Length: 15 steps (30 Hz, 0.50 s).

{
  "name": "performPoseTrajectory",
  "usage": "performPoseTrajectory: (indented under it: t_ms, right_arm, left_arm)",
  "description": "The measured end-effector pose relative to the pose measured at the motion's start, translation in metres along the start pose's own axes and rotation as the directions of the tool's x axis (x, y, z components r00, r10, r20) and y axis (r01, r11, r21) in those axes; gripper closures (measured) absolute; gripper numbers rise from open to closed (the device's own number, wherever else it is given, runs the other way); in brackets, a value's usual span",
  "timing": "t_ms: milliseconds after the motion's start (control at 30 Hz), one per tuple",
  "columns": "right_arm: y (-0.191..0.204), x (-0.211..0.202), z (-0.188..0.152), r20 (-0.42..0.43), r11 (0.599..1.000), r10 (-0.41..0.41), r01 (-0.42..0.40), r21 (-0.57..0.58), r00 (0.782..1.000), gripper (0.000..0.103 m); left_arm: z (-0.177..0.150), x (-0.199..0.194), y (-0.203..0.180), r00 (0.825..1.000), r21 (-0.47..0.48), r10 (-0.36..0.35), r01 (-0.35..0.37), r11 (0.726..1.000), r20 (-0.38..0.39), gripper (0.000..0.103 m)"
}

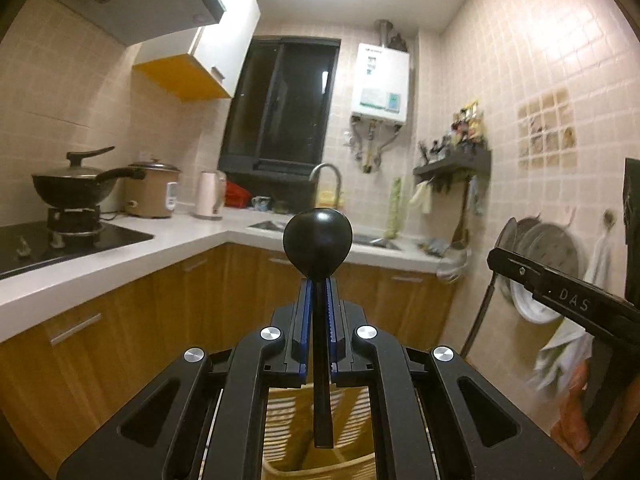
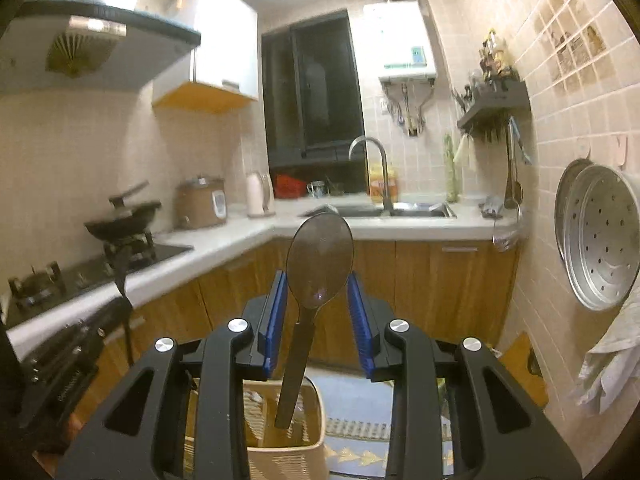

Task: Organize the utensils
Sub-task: 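Carry both spoons over the beige basket and release them inside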

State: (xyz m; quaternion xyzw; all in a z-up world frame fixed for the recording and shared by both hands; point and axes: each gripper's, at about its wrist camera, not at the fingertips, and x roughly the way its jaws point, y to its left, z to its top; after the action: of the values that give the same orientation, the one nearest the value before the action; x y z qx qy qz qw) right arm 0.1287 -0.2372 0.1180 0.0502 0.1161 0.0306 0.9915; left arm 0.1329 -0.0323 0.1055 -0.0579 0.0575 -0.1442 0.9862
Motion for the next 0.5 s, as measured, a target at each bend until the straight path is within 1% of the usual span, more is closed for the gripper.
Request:
performPoseTrajectory:
  t_ms: [67,200,333,500]
  right_arm:
    - [0.0,0.011,-0.01,-0.03,1.0,-0.003,0.003,-0.006,1.0,0.075]
    - [0.001,0.017,-0.028,-0.047,1.0,-0.006,0.006,-0.006,0.999,0.075]
    - [0.003,0.02,-0.035,-0.074,1.0,0.009,-0.009,-0.008,0.997,0.075]
    - [0.003,0.016,-0.04,-0.112,0.998,0.069,-0.067,0.016,0.991,0.074]
  left_arm:
    - [-0.01,0.007,0.004,0.999,0.006,0.03,-0.03,1.0,-0.017,0.098]
    - [-0.02,0.015,0.013,0.998,-0.028,0.046,-0.047,0.998,-0.046,0.098]
    - [-0.023,0.017,0.017,0.997,-0.037,0.045,-0.047,0.998,-0.063,0.098]
    - [-0.023,0.009,0.015,0.997,-0.017,0.034,-0.036,0.999,-0.069,0.095]
